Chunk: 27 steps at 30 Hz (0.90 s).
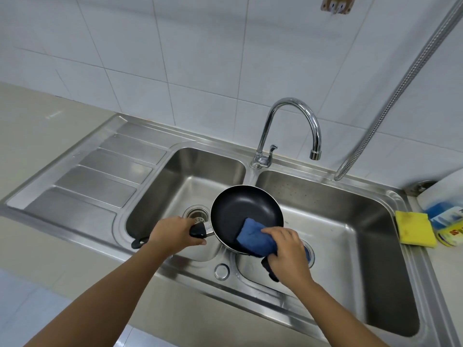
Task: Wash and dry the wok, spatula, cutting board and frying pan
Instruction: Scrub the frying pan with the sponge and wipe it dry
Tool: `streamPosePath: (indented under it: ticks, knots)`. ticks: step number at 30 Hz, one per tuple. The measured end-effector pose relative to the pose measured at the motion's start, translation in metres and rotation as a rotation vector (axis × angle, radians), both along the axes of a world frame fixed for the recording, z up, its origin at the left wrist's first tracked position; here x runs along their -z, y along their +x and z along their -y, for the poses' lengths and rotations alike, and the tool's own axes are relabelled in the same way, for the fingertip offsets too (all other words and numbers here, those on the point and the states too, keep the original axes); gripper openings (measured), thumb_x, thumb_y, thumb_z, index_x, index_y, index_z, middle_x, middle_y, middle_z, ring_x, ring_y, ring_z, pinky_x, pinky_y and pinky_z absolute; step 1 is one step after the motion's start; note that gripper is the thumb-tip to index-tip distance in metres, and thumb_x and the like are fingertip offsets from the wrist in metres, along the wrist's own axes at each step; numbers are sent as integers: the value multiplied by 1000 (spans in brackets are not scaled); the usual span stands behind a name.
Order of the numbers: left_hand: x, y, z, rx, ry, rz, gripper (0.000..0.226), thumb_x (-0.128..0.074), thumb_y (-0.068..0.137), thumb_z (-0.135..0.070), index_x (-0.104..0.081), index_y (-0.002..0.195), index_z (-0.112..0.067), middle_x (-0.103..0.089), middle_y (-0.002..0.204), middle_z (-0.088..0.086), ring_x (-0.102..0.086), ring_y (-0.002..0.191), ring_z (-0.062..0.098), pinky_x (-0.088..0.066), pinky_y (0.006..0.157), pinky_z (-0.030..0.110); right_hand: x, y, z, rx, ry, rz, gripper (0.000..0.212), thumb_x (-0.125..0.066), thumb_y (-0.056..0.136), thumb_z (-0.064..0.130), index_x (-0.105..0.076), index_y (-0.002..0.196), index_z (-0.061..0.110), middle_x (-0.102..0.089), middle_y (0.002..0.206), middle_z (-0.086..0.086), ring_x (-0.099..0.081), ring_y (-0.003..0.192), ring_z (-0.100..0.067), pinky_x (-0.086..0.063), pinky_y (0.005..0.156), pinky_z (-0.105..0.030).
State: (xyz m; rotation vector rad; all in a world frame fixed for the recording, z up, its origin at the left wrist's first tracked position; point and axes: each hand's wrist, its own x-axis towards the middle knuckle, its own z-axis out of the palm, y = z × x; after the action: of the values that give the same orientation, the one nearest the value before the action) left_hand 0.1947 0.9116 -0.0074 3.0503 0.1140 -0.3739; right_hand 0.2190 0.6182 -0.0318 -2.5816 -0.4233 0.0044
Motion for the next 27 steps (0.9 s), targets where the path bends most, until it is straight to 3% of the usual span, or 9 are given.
streamPosePath:
  ticks: [4, 7, 9, 12, 13, 16, 19, 24, 27]
  knots:
    - [-13, 8, 10, -41, -98, -43, 50, -59, 74, -77, -46, 75, -29, -50, 72, -9, -53, 75, 18, -41, 62, 29, -21, 26, 10, 287, 522, -62, 60, -51, 71, 1, -58, 123, 31, -60, 122, 10, -56, 114, -13, -49, 96, -34]
    - [-20, 23, 20, -74, -220, -71, 59, -56, 74, -80, -52, 70, -21, -51, 68, -5, -52, 67, 16, -37, 56, 29, -52, 37, 11, 508, 937, -59, 71, -48, 76, -16, -52, 135, 23, -58, 128, 7, -54, 114, -9, -43, 92, -9]
    - [-18, 30, 25, -111, -327, -78, 72, -52, 73, -83, -57, 72, -11, -52, 65, 0, -50, 60, 17, -34, 54, 30, -60, 39, 15, 600, 1046, -74, 65, -50, 80, -14, -52, 133, 22, -60, 125, 3, -57, 111, -13, -46, 87, -12]
    - [-16, 37, 29, -169, -431, -59, 79, -52, 71, -85, -55, 69, -7, -47, 60, 2, -45, 54, 19, -32, 53, 30, -52, 34, 7, 590, 933, -130, 48, -57, 79, 0, -55, 124, 17, -60, 121, -8, -55, 116, -27, -44, 102, -42]
    - [-16, 40, 31, -167, -431, -58, 81, -51, 69, -86, -55, 69, -6, -47, 59, 2, -46, 53, 19, -32, 54, 30, -49, 28, -1, 550, 898, -149, 51, -60, 80, 7, -53, 129, 16, -56, 127, -8, -51, 121, -26, -40, 107, -44]
    - [-16, 43, 40, -149, -428, -70, 90, -45, 64, -93, -57, 69, -4, -50, 58, 3, -49, 54, 20, -36, 55, 32, -53, 11, -34, 339, 864, -189, 65, -58, 96, 18, -26, 149, 37, -22, 153, 6, -25, 138, -10, -22, 114, -27]
    - [-12, 37, 47, -140, -436, -59, 84, -40, 63, -93, -48, 62, -10, -44, 58, 4, -44, 53, 20, -35, 54, 33, -56, 20, -45, 283, 841, -185, 63, -51, 99, 34, -12, 142, 57, 2, 158, 13, -6, 143, -6, -14, 114, -31]
    - [-12, 26, 48, -146, -511, -81, 85, -38, 60, -97, -46, 65, -13, -40, 62, 4, -40, 55, 18, -32, 56, 33, -58, 61, -37, 482, 837, -104, 57, -43, 101, 41, -24, 152, 25, -7, 161, 4, -10, 147, -16, -13, 120, -46]
    - [-14, 26, 51, -173, -535, -80, 83, -41, 67, -91, -50, 69, -9, -45, 62, 3, -44, 56, 19, -35, 56, 32, -44, 27, -61, 373, 620, -1, 60, -44, 98, 45, -20, 152, 36, 4, 161, 3, -4, 145, -19, -11, 119, -41]
